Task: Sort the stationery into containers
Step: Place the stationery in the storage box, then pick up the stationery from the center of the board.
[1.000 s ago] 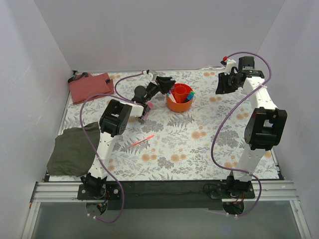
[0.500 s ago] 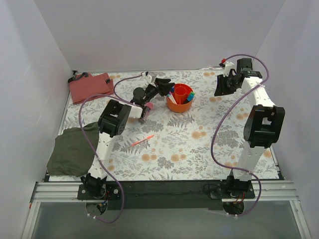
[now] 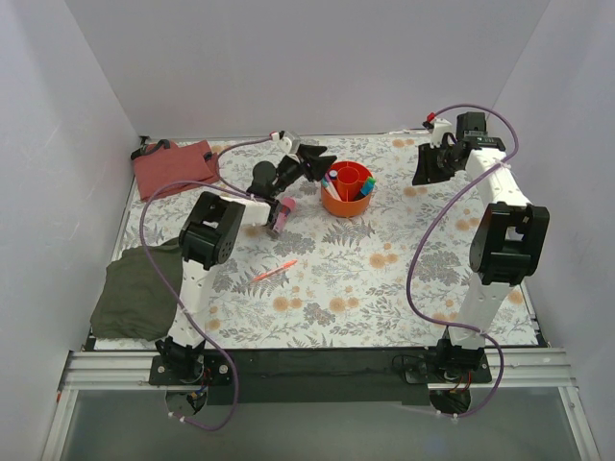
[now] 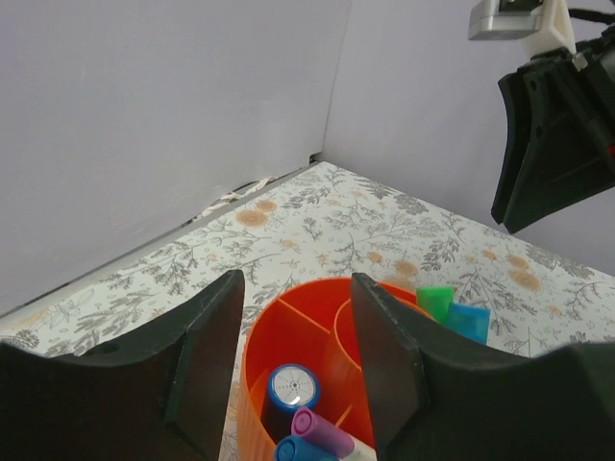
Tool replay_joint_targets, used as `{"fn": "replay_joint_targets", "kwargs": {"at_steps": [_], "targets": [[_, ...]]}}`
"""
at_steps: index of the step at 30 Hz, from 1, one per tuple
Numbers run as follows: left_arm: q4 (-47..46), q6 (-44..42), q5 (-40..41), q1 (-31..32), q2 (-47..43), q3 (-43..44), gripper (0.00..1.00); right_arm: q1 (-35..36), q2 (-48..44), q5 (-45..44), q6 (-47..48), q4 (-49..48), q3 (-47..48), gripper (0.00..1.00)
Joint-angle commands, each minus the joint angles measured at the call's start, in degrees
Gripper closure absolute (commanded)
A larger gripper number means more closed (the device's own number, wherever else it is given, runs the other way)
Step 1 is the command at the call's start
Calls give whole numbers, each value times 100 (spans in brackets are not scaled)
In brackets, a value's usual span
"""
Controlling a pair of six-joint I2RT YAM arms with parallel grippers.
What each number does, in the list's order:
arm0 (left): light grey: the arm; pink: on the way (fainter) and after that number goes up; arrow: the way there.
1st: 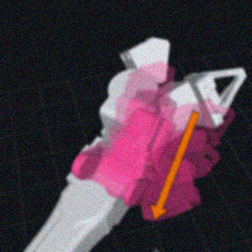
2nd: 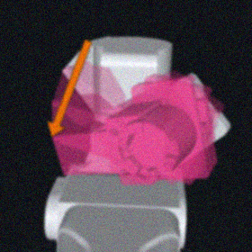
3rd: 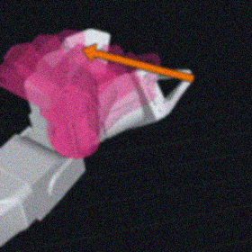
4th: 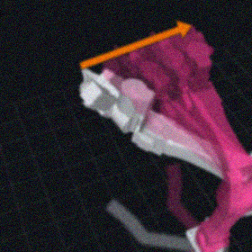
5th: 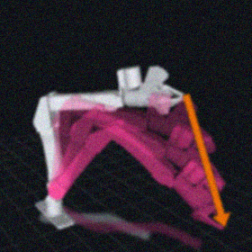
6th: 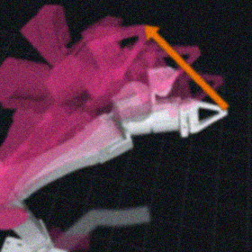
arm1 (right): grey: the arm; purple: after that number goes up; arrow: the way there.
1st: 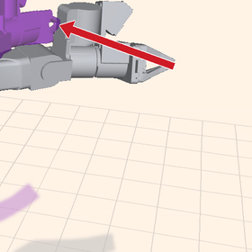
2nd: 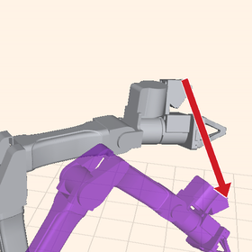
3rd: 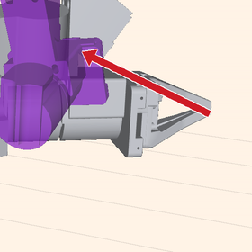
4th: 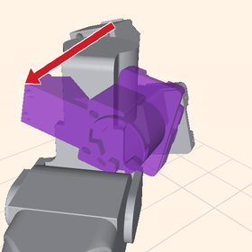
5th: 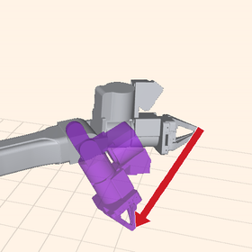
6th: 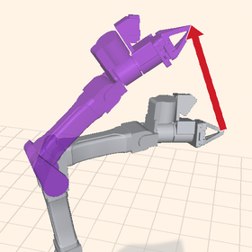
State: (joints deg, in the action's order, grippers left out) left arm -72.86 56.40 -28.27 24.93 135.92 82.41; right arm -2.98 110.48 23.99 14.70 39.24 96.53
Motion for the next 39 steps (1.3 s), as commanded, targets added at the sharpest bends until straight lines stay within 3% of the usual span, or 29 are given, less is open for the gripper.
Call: {"fn": "replay_joint_targets", "kwargs": {"at_steps": [1, 7, 8, 10, 11, 14, 17, 24, 30, 35, 39], "targets": [[701, -401, 94, -224, -1382, 249, 52, -9, -456, 106, -99, -84, 226, 61], [3370, -1674, 498, -339, -3148, -67, 48, -9, -641, 387, -291, -162, 121, 60], [4402, -1972, 585, -339, -3333, -41, 40, -9, -641, 440, -344, -197, 86, 60], [5496, -2063, 831, -339, -3702, 116, 33, -9, -589, 615, -406, -259, 85, 60], [6659, -2133, 876, -339, -3756, 422, 31, -9, -554, 668, -459, -259, 111, 60], [8806, -2405, 639, -339, -3687, 1090, 28, -18, -448, 861, -442, -250, 199, 59], [10049, -2555, 901, -339, -3537, 1408, 24, 17, -492, 1151, -249, -277, 103, 58], [11407, -2811, 1816, -339, -2836, 1708, 22, 184, -1071, 1301, 138, -653, -853, 56], [11909, -2783, 1825, -339, -1922, 2682, 22, 263, -1397, 1354, -81, -1111, -1452, 56], [12909, -2845, 1834, -339, -849, 4323, 24, 272, -1546, 1380, -239, -1340, -1778, 56], [12692, -2915, 1790, -339, -733, 4267, 25, 272, -1590, 1302, -204, -1340, -1796, 56]]}}
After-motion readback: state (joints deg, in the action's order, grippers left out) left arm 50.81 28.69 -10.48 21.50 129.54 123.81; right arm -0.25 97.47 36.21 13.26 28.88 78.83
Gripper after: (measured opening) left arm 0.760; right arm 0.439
